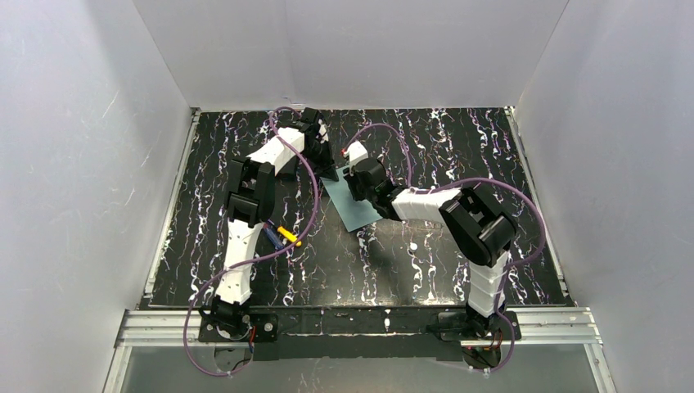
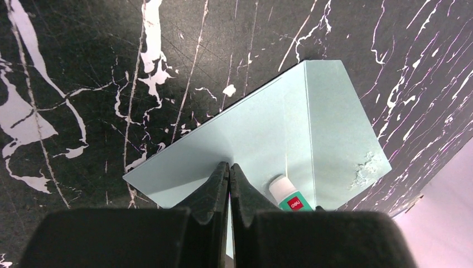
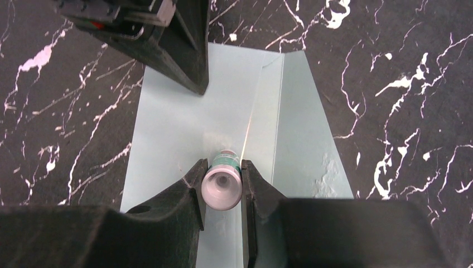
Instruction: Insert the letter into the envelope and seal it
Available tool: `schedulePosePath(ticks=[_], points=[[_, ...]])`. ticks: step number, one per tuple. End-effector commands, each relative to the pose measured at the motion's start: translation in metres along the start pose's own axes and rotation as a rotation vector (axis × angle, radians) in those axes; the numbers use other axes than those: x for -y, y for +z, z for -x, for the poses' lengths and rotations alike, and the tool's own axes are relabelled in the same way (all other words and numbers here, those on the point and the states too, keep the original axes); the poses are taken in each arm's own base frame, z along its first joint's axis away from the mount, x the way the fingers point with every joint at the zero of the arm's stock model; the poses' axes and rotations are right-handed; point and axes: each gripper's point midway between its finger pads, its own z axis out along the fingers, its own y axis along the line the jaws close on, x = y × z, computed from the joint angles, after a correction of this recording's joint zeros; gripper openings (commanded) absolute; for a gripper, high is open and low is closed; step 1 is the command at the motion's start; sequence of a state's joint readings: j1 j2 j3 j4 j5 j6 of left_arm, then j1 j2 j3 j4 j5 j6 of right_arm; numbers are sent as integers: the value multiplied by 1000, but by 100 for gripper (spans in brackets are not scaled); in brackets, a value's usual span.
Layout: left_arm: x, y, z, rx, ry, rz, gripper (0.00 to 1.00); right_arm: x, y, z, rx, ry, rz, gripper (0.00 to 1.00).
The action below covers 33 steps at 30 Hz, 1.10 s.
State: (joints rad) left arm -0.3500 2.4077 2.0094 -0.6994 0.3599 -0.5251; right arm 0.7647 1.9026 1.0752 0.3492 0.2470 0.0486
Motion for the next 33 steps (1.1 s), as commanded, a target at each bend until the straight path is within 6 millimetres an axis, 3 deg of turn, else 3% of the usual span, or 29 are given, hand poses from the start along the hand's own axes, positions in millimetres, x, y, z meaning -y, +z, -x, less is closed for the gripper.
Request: schedulePosePath(ticks=[1,5,12,19,23,28,33], points=[[-34,21,-26,-97,13,125,0,2,13,-19,-60,-13,-27,1],[-33,20,-20,-72,-13,140,0,-1,6,-25,-90,-19,-4,1],[-36,24,5,36,-78,193,0,-11,-29,-33,-159,-21,60,1],[-42,30,1,23,-109,209,0,-24,-47,-48,-204,-30,113,1],[-43,31,-3,11,-112,212,0,-19,-39,-52,-206,-33,75,1],[-43,32,-6,-1,-108,205,0,-5,-15,-51,-182,-53,-17,1],[-43,32,-8,-11,-101,198,0,-8,9,-42,-157,-54,-20,1]])
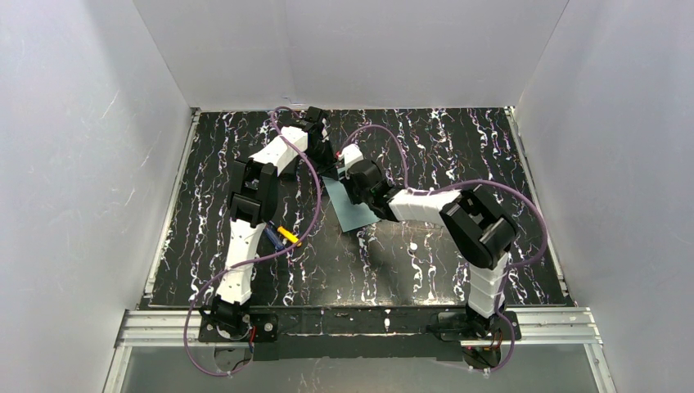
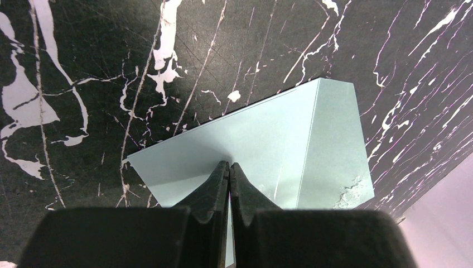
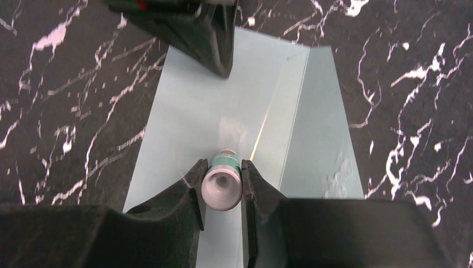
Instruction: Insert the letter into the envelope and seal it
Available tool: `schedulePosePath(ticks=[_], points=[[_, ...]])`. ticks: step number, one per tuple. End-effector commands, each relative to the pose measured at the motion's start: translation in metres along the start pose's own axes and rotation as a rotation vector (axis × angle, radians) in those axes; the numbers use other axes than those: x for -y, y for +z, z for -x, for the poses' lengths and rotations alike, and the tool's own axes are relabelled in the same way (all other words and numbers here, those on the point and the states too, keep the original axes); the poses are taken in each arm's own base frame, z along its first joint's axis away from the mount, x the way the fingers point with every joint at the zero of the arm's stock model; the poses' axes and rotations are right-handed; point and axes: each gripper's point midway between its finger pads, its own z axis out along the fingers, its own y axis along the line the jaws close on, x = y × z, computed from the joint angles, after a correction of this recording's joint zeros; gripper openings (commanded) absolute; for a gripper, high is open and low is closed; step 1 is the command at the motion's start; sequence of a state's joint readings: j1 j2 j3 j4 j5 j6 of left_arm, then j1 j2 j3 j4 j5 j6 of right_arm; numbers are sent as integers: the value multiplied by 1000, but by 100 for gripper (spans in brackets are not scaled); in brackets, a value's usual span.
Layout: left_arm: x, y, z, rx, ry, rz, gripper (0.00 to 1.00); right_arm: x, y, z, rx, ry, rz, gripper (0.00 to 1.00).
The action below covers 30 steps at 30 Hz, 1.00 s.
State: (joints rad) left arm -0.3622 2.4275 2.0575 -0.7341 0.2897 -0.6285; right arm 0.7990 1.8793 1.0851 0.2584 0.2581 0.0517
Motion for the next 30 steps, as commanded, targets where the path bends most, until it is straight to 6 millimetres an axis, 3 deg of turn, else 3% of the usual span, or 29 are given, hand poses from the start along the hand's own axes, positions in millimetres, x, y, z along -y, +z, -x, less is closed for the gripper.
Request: schedulePosePath(ticks=[1,7,14,18,26,30], points=[[-43,33,-12,-35,-4,138,0,7,24,-33,-107,-28,-50,1],[-42,32,-10,-31,1,141,0,11,15,-36,-142,-27,-62,1],[-44,34,-8,-28,-9,147,0,-4,-20,-46,-174,-15,28,1],[-45,35,-8,-30,-9,150,0,-9,-29,-51,-192,2,42,1],[-45,34,-11,-38,-7,147,0,5,1,-59,-207,-12,-50,1],[-46,33,-12,-46,-7,141,0,17,17,-50,-191,3,-86,1]])
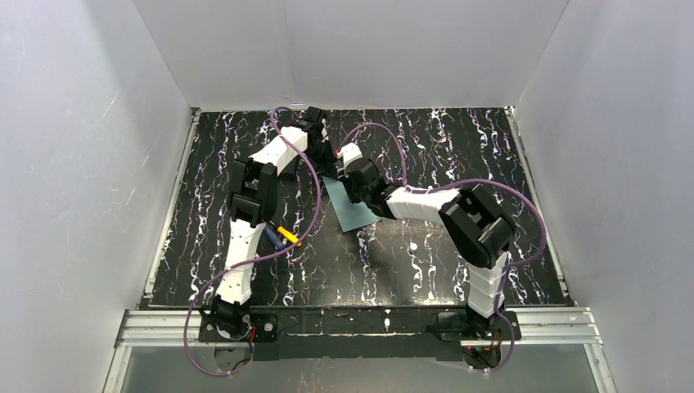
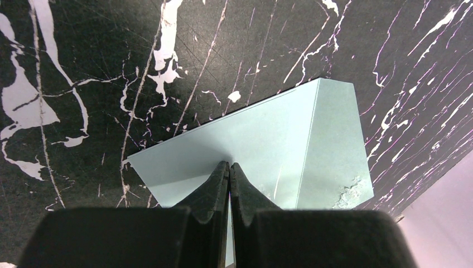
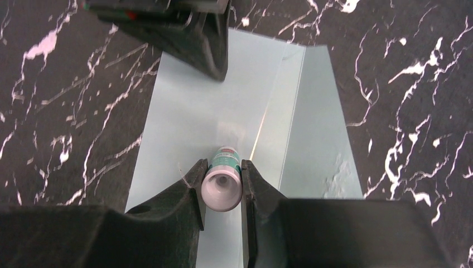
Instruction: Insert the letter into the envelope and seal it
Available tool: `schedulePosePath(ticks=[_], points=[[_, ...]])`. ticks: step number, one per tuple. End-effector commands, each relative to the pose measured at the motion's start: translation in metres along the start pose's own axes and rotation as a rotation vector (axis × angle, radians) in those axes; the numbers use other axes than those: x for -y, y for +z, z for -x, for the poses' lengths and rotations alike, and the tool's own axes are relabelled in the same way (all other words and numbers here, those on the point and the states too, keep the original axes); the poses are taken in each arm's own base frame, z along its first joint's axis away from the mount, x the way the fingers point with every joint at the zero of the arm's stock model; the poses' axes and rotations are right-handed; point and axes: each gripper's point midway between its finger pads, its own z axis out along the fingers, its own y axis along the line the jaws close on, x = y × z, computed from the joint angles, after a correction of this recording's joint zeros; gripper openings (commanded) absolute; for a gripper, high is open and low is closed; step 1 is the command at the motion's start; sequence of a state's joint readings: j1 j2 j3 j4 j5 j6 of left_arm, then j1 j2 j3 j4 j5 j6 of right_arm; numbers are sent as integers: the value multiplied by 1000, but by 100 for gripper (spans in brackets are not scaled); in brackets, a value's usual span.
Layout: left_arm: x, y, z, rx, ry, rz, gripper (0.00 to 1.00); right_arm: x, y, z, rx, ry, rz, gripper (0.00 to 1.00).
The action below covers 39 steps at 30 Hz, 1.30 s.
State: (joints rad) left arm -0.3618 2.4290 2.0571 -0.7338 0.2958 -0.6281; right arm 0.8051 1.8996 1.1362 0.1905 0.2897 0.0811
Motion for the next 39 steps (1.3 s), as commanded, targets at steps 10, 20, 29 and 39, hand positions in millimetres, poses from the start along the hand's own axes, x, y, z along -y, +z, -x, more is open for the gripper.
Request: schedulePosePath(ticks=[10,20,29,39], points=[[-45,32,-9,-39,-14,138,0,9,-1,-43,-159,-17,2,1],[-46,31,-8,-39,-12,136,0,-8,-41,-52,-201,16,102,1],[-16,9,0,-24,42,13,0,27,-66,69,7,213,100,1],[26,-53,-3,9,139,-147,38,108,-102,51,-70,724,192,1]])
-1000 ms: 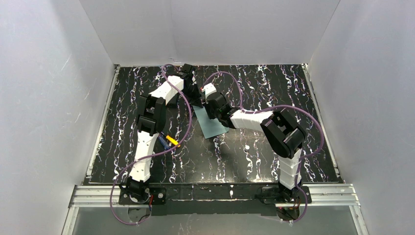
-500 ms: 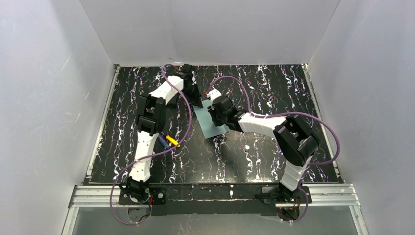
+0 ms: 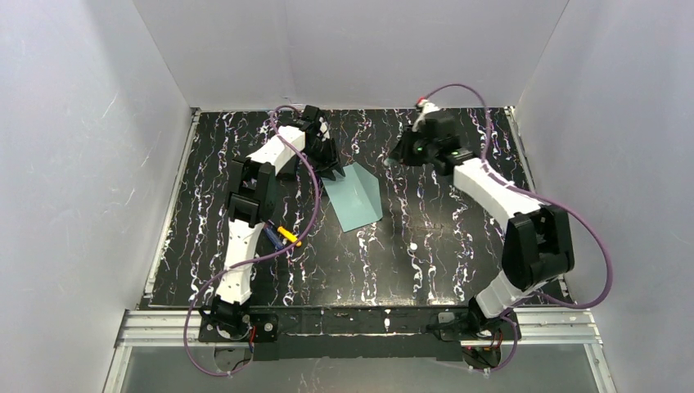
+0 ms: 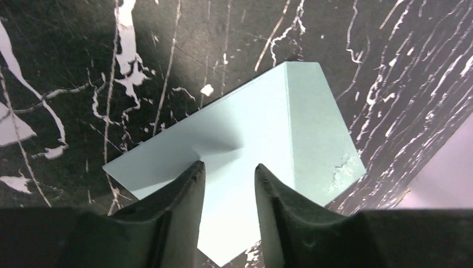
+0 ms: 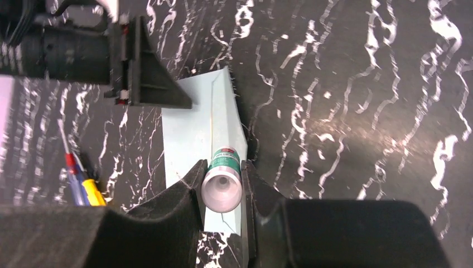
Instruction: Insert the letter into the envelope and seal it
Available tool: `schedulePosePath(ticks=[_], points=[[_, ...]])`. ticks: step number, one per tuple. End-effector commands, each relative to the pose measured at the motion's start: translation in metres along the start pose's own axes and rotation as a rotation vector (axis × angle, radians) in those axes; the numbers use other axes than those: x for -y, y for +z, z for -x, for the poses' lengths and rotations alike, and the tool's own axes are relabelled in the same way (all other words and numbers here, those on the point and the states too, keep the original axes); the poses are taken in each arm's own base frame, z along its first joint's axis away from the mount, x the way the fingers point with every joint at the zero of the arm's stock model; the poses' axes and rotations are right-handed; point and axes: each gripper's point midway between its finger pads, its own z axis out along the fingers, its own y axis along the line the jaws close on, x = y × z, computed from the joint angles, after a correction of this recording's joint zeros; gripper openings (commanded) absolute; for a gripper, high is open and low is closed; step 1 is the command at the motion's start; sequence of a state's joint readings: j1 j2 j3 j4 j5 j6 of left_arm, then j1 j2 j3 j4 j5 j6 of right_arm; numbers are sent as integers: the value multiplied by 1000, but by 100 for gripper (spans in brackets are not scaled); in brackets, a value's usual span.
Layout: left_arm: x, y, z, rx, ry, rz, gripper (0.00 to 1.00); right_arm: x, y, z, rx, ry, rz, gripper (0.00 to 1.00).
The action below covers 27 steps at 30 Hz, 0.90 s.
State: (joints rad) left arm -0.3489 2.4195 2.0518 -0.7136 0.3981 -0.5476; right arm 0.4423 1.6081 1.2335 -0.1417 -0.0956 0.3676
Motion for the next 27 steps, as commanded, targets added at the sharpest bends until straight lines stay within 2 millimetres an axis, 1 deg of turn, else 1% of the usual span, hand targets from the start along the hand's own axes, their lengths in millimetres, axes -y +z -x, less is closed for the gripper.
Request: schedulePosePath(ticks=[1,3,4,7,9,11,12,14,17,19,20,24,26,27], points=[[24,-50,-1,47,75,-55,41,21,-19,-29,-137,297,80,1],[30,-65,-3,67,101,-67,46,30,-25,-48,-209,396,114,1],[30,-71,-5,75,108,-66,49,31,-29,-62,-255,433,144,1],[29,-91,-10,106,133,-50,59,29,-38,-94,-381,472,182,1],[22,-99,-16,113,139,-27,63,32,-44,-115,-443,496,159,1],[13,-106,-25,116,141,-2,67,33,-50,-129,-477,523,157,3],[7,-108,-32,106,137,10,68,33,-51,-136,-491,537,157,5],[2,-116,-42,107,139,17,71,34,-55,-151,-538,569,157,7],[-6,-119,-56,90,134,24,73,37,-56,-172,-588,598,150,8],[-7,-117,-64,72,127,10,73,41,-56,-182,-604,593,145,8],[-4,-116,-69,49,121,-17,73,45,-56,-187,-616,594,133,8],[10,-107,-92,-58,67,-139,70,50,-58,-198,-638,619,129,8],[9,-103,-99,-76,46,-160,69,52,-60,-201,-646,626,118,10],[8,-101,-101,-81,41,-163,69,54,-60,-203,-651,628,108,14]])
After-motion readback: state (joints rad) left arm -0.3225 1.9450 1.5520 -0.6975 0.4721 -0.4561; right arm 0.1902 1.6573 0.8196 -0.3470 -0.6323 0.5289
